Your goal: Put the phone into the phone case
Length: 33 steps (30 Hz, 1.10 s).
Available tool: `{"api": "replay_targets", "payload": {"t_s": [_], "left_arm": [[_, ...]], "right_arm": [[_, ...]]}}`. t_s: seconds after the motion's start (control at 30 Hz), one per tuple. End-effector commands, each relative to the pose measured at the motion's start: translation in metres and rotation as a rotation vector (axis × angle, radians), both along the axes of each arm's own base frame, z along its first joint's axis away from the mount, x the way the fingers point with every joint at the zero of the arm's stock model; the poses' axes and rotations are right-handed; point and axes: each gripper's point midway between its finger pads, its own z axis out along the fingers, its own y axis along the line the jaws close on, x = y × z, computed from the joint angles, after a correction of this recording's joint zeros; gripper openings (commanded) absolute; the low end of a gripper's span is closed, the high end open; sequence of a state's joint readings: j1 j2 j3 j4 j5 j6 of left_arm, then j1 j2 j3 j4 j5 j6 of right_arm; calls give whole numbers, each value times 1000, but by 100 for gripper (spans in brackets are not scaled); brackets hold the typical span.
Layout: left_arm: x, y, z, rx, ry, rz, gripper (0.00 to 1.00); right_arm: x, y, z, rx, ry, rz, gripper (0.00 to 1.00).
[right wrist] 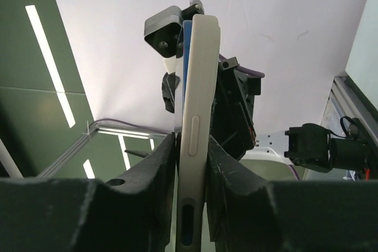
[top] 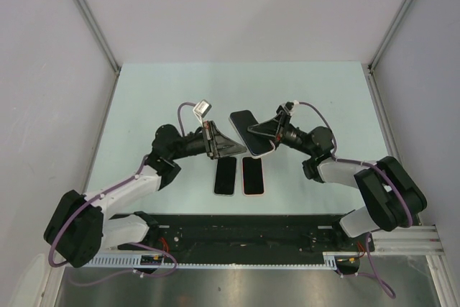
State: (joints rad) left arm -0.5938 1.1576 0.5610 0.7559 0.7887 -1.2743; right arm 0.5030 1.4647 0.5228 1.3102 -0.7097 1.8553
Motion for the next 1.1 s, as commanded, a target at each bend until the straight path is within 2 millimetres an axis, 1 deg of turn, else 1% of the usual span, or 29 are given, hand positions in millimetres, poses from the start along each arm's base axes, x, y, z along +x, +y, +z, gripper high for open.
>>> {"api": "replay_targets", "payload": {"t_s": [0.0, 0.03, 0.07, 0.13, 0.17, 0.2, 0.23, 0.3, 0.33, 0.4, 0.43, 0.47, 0.5, 0.57, 0.67, 0.8, 0.87, 0.9, 0.93, 0.97, 1.0, 1.07], "left_arm": [[6, -1, 12, 16, -64, 39, 0], [8, -2, 14, 28, -75, 47, 0], [9, 0, 15, 41, -102, 60, 0], [10, 1, 15, 65, -104, 69, 0], [9, 2, 17, 73, -132, 73, 0], [11, 3, 17, 91, -125, 86, 3], [10, 4, 17, 98, -132, 90, 11], [10, 7, 20, 100, -148, 109, 23], [10, 8, 18, 100, -148, 114, 35], [8, 10, 27, 59, -171, 116, 42], [7, 11, 23, 52, -162, 115, 48], [5, 11, 29, 15, -171, 112, 50], [4, 11, 27, 8, -167, 108, 51], [2, 11, 31, -10, -175, 101, 55], [6, 9, 26, 1, -165, 102, 55], [10, 6, 16, 16, -146, 105, 55], [12, 4, 11, 29, -135, 101, 53], [12, 2, 11, 31, -137, 94, 51], [14, 0, 7, 41, -134, 91, 49], [14, -1, 5, 45, -126, 89, 47], [14, -2, 1, 50, -119, 88, 37], [16, -3, -1, 55, -107, 89, 20]], "right_arm": [[-31, -6, 53, 154, -302, 7, 27], [-30, -6, 52, 152, -303, 6, 24], [-29, -6, 53, 153, -306, -1, 17], [-28, -7, 52, 153, -306, -6, 13], [-26, -7, 52, 152, -302, -9, 12], [-27, -7, 52, 154, -300, -8, 12], [-26, -9, 53, 155, -296, -11, 12], [-26, -9, 54, 159, -295, -12, 12], [-26, -9, 54, 161, -291, -10, 12], [-27, -10, 57, 167, -290, -10, 12], [-27, -10, 57, 167, -289, -8, 12], [-27, -11, 58, 171, -283, -8, 12], [-29, -11, 60, 175, -285, -5, 12], [-30, -12, 63, 184, -285, -8, 12], [-33, -14, 69, 200, -289, -11, 12], [-36, -13, 72, 211, -282, -2, 12], [-37, -12, 72, 212, -279, 1, 13], [-40, -10, 72, 213, -277, 12, 14], [-40, -8, 70, 211, -271, 18, 15], [-41, -7, 70, 210, -271, 23, 18], [-43, -5, 69, 209, -268, 29, 19], [-45, -2, 65, 200, -263, 45, 24]]}}
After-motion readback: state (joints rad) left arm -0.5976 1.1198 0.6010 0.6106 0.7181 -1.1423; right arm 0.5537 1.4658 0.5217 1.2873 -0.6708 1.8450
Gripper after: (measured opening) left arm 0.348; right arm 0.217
